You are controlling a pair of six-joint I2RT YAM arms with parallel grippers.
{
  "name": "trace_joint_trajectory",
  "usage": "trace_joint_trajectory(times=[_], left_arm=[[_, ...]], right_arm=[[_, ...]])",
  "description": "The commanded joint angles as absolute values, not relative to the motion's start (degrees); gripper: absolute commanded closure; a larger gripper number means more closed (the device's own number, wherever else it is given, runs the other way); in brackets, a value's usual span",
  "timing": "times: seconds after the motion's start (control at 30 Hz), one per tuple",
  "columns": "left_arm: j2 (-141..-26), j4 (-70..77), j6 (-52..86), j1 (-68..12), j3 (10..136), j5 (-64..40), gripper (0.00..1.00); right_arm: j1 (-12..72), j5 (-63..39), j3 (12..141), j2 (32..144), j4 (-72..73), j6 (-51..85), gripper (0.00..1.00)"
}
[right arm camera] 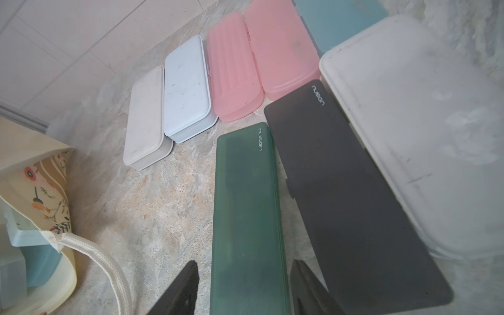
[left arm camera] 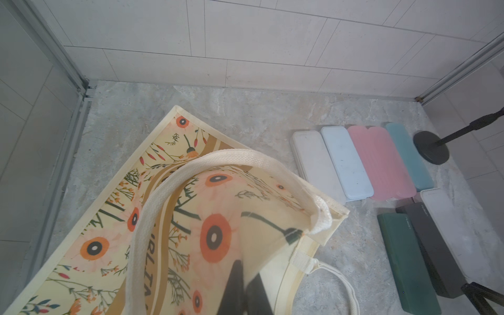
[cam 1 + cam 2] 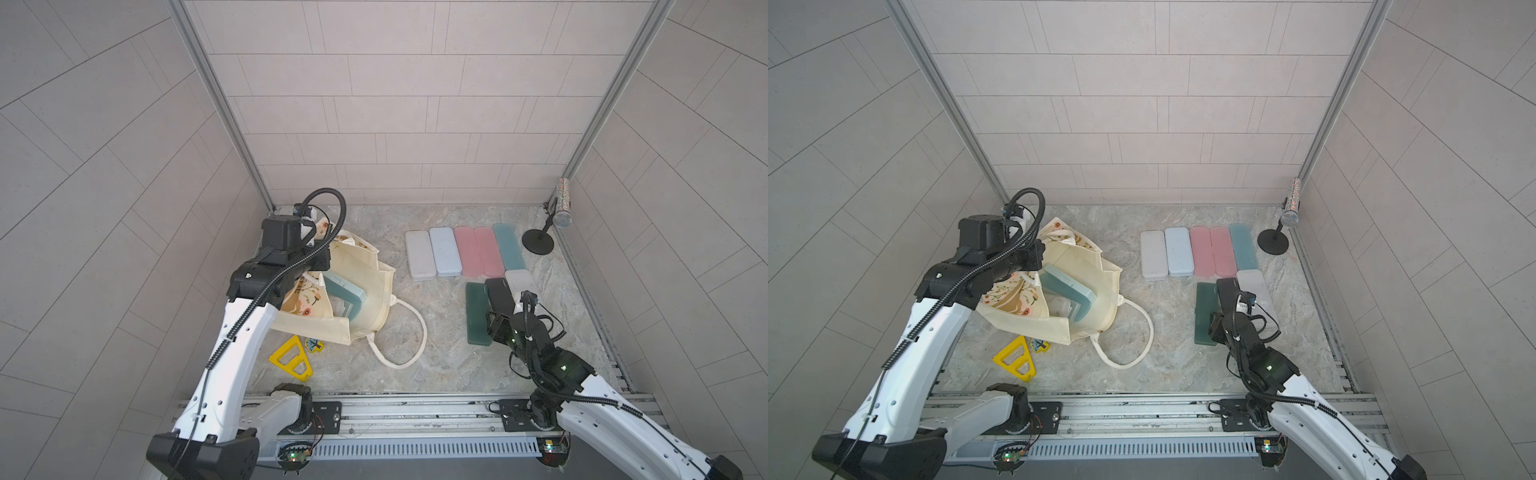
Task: Take out the pencil case from the canvas bag
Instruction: Place the pencil case at the center of the board.
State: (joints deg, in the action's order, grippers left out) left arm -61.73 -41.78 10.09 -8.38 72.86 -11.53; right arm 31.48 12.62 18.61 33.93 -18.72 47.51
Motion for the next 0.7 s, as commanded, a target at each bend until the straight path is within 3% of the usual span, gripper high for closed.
trace_joint_trajectory(times=[0.0, 0.3, 0.37, 0.5, 0.67], left_arm=[[-58.1, -34.4, 13.7, -8.1, 70.2, -17.1, 1.00], [-52.7, -32.8, 17.7, -8.2, 64.5, -20.6, 1.00], [-51.9, -32.7, 18.2, -8.3, 64.0, -21.1, 1.00], [-50.8, -32.1, 19.4, -8.2, 62.8, -21.4, 1.00], [-49.7, -27.3, 21.3, -8.7, 61.1, -27.3, 1.00]], right_arm=[[31.4, 14.0, 23.5, 40.1, -25.3, 41.9, 0.42], [31.5, 7.6, 36.9, 65.5, -29.8, 34.6, 0.39], [31.8, 8.2, 40.7, 70.3, -33.4, 33.3, 0.34], [32.8, 8.2, 43.5, 75.0, -35.1, 32.7, 0.23], [34.2, 9.0, 45.3, 79.0, -36.7, 33.2, 0.23]])
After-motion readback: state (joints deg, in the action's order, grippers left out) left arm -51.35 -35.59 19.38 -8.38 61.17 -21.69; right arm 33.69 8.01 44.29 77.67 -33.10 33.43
